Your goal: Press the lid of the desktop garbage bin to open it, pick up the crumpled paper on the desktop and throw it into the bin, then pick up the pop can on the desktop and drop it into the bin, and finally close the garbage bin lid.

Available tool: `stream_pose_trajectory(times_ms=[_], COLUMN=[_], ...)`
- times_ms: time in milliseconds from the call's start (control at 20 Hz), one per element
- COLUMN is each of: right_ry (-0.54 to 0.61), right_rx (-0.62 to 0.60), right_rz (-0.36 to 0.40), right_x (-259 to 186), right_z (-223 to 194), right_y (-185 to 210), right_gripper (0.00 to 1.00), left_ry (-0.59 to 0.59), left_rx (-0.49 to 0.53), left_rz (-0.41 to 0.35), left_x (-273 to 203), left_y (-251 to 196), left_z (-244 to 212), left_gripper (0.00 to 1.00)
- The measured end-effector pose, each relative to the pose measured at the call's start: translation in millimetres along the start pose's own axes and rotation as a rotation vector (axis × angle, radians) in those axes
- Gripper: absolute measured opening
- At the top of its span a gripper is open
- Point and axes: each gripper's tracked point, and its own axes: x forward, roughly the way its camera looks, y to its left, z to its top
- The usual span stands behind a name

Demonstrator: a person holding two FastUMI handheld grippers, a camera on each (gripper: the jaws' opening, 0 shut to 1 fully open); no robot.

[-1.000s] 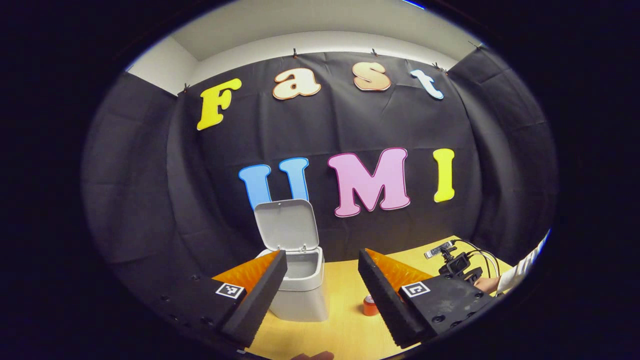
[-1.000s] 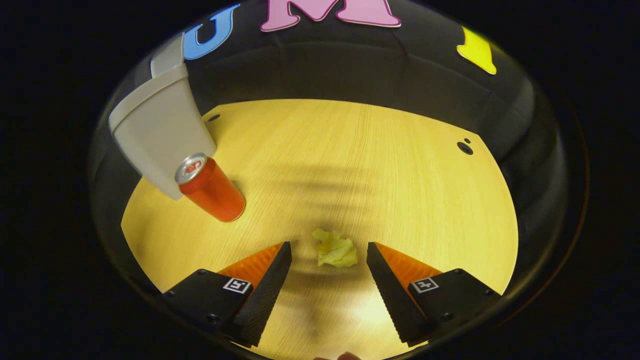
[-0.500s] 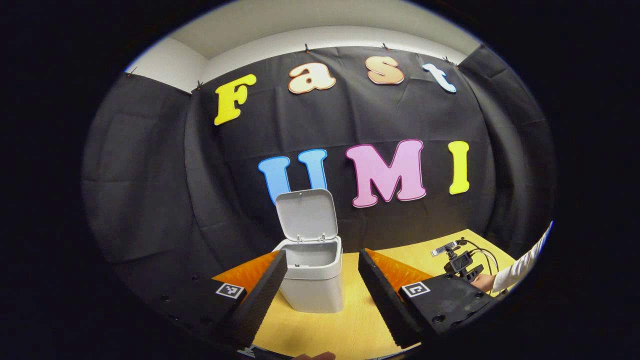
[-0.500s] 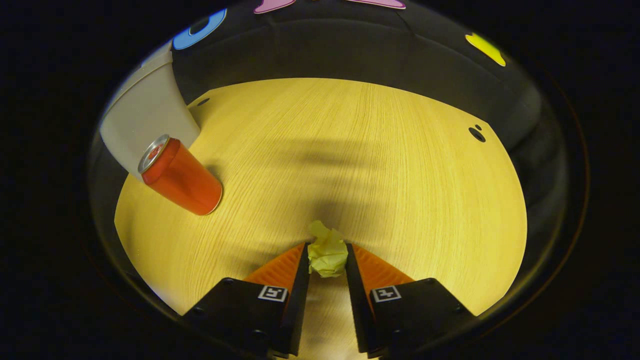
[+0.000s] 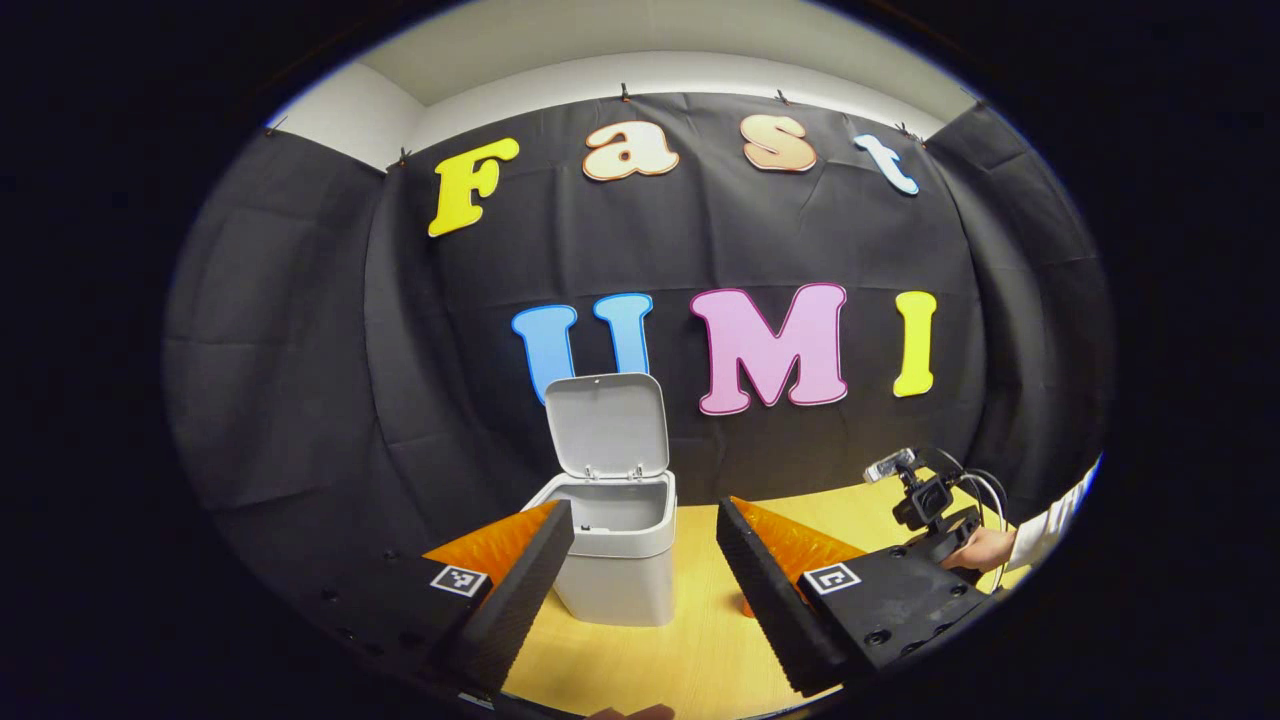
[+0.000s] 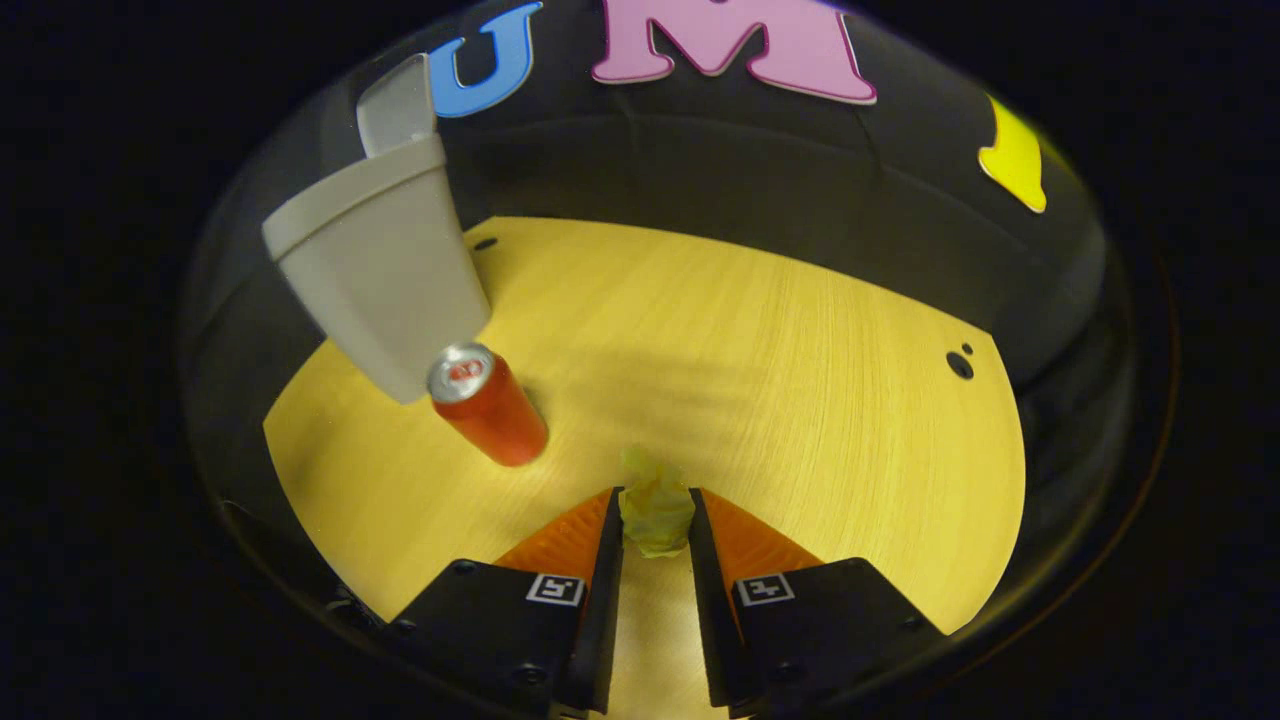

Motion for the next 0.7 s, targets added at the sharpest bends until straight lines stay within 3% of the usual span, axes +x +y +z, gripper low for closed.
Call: stream_pose_trajectory(times_ms=[200,500,550,600,650,700], right_ry=[-0.176,-0.378,-0.390,-0.407,-0.426,-0.443], right_rx=[-0.067,-0.151,-0.158,-0.168,-0.190,-0.221], right_rz=[0.075,0.229,0.257,0.284,0.303,0.308], right_x=[-40.3,-82.7,-84.1,-85.5,-86.0,-81.1], right_z=[81.9,194.1,206.7,219.3,232.5,243.8], right_y=[41.2,141.7,161.4,181.4,201.2,217.1], right_gripper=[0.40,0.40,0.26,0.26,0.40,0.40], left_ry=[-0.004,-0.010,-0.012,-0.015,-0.019,-0.022], left_rx=[-0.014,-0.041,-0.042,-0.039,-0.033,-0.029], left_rz=[0.005,0.042,0.053,0.067,0.083,0.097], left_x=[-0.7,-8.9,-10.1,-12.9,-15.0,-18.1], left_y=[7.8,28.3,33.2,37.9,44.6,50.2], left_z=[-1.0,-1.5,-0.9,-1.3,0.2,0.5], left_gripper=[0.99,0.99,0.99,0.99,0.99,0.99])
